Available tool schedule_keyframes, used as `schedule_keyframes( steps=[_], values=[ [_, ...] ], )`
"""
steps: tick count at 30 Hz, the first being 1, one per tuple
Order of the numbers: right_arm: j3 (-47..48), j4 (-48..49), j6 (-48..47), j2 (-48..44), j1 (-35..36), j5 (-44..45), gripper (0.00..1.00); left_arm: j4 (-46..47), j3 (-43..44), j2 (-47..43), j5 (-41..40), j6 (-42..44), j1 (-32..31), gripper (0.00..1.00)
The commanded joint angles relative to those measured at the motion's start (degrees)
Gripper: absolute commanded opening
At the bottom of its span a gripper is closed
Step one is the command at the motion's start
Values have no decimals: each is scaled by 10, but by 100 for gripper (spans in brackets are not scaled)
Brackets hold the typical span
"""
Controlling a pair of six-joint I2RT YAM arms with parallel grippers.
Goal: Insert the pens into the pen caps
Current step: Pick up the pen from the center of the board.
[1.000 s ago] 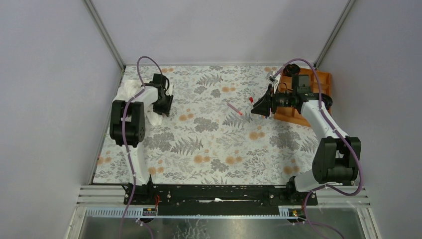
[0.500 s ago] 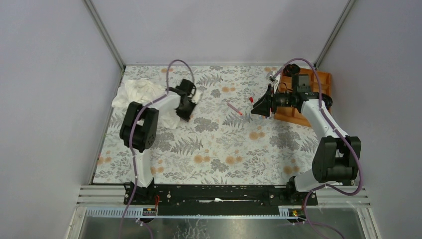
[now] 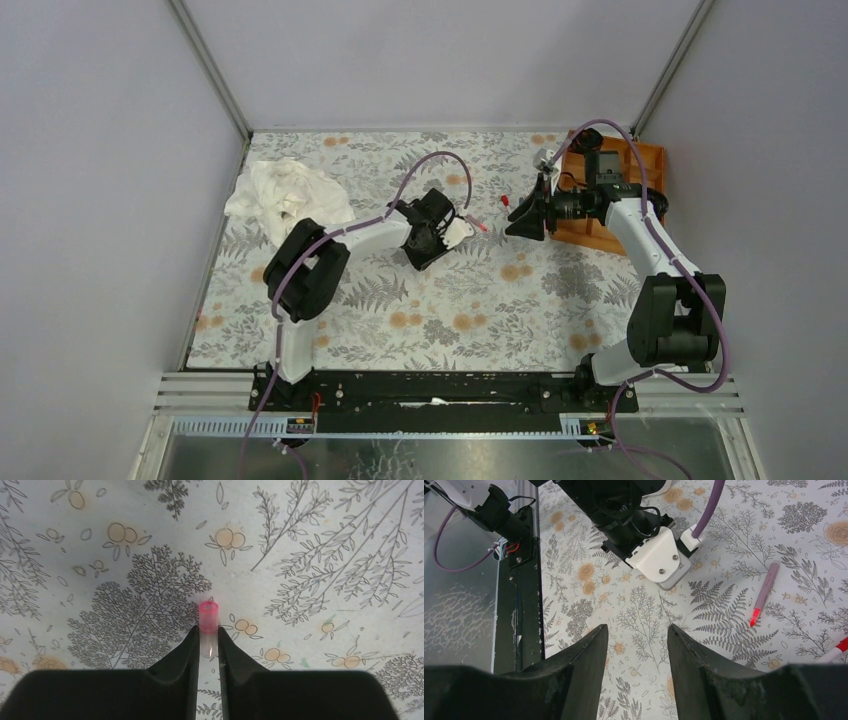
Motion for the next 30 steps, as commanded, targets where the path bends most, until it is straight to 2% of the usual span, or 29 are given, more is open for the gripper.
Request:
schedule_keyframes(
  steps=[1, 6, 9, 12, 15, 22, 26, 30],
  values=[
    [15, -28, -58, -17, -1, -3, 54, 23, 13, 25, -25, 14, 6, 23],
    [6, -25, -86, -26, 0, 31, 55, 108, -49, -56, -14, -13, 11, 43],
    [-1, -28, -119, -28, 0, 51, 59, 156, -98, -125, -18, -31, 15, 49],
    [-7, -31, -159, -21, 9, 68, 65, 196, -142, -198, -29, -58, 19, 52],
    [11, -35, -153, 3, 43, 139, 66, 235, -182, -272, -43, -101, 22, 52],
    [89, -52, -120, 93, 135, 254, 66, 375, -336, -448, -6, -296, 60, 56],
    [97, -53, -175, 119, 195, 286, 68, 383, -388, -510, -10, -389, 83, 55],
    [180, -35, -98, 205, 201, 348, 67, 379, -425, -559, -42, -472, 98, 54]
  ],
)
